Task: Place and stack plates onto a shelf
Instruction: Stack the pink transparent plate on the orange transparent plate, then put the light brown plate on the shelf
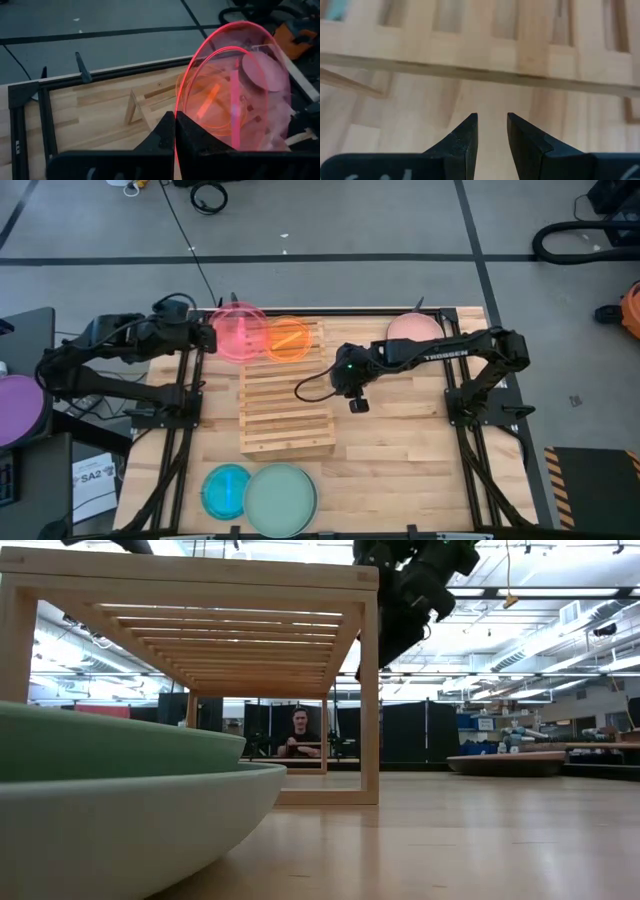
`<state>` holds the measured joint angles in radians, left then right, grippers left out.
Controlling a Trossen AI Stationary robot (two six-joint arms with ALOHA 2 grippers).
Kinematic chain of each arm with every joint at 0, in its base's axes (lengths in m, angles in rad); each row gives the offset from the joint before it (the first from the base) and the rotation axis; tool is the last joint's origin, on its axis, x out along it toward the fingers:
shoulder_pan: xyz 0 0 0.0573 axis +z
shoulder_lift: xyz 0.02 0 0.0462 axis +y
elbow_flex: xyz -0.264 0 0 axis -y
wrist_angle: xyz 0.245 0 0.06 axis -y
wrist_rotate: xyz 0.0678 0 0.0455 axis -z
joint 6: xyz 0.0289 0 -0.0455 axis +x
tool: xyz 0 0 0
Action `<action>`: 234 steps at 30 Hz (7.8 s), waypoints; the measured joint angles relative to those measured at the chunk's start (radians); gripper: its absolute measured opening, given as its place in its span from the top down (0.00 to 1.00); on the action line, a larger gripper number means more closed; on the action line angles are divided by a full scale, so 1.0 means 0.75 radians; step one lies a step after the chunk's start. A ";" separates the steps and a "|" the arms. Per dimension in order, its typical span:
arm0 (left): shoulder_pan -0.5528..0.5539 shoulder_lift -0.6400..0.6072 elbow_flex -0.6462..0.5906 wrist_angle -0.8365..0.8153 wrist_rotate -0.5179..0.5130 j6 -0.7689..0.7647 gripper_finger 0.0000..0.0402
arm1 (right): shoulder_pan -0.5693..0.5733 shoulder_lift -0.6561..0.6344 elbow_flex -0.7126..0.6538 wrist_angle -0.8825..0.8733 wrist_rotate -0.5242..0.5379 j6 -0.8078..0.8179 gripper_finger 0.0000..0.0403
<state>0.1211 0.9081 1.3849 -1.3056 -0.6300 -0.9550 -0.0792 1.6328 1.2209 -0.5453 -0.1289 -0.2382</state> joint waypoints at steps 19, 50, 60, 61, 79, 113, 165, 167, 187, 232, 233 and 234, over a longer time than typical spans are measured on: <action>0.011 0.289 -0.002 0.097 0.007 0.146 0.98 | 0.069 0.002 0.000 0.175 -0.027 -0.006 0.73; 0.519 0.555 -0.002 0.380 0.577 0.532 0.98 | -0.083 -0.432 0.000 -0.143 0.253 -0.082 0.73; 0.524 0.554 -0.002 0.381 0.583 0.536 0.98 | -0.218 -0.515 0.000 -0.144 0.255 -0.095 0.73; 0.524 0.554 -0.002 0.381 0.582 0.536 0.98 | -0.229 -0.515 0.000 -0.143 0.255 -0.095 0.73; 0.523 0.553 -0.002 0.390 0.582 0.592 0.96 | -0.361 -0.511 0.000 -0.143 0.251 -0.092 0.73; 0.522 0.548 -0.002 0.373 0.637 0.815 0.71 | -0.368 -0.511 0.001 -0.143 0.250 -0.091 0.73; -0.253 0.071 -0.617 1.207 0.506 1.024 0.71 | -0.759 -0.515 -0.463 -0.635 0.255 -0.044 0.73; -0.253 0.071 -0.617 1.219 0.506 1.024 0.71 | -0.769 -0.515 -0.497 -0.597 0.255 -0.046 0.73; -0.253 0.071 -0.617 1.217 0.506 1.024 0.71 | -0.780 -0.514 -0.663 -0.431 0.412 -0.106 0.73; -0.255 0.071 -0.617 1.217 0.507 1.019 0.71 | -0.784 -0.287 -0.661 -0.406 0.454 -0.179 0.93; -0.255 0.071 -0.617 1.217 0.507 1.019 0.71 | -0.784 -0.287 -0.661 -0.406 0.453 -0.180 0.93; -0.255 0.071 -0.617 1.217 0.507 1.019 0.71 | -0.784 -0.287 -0.661 -0.406 0.449 -0.180 0.93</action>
<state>-0.0700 0.9615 0.9222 -0.3931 -0.2501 -0.1909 -0.6674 1.4174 0.7254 -0.8497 0.2080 -0.3733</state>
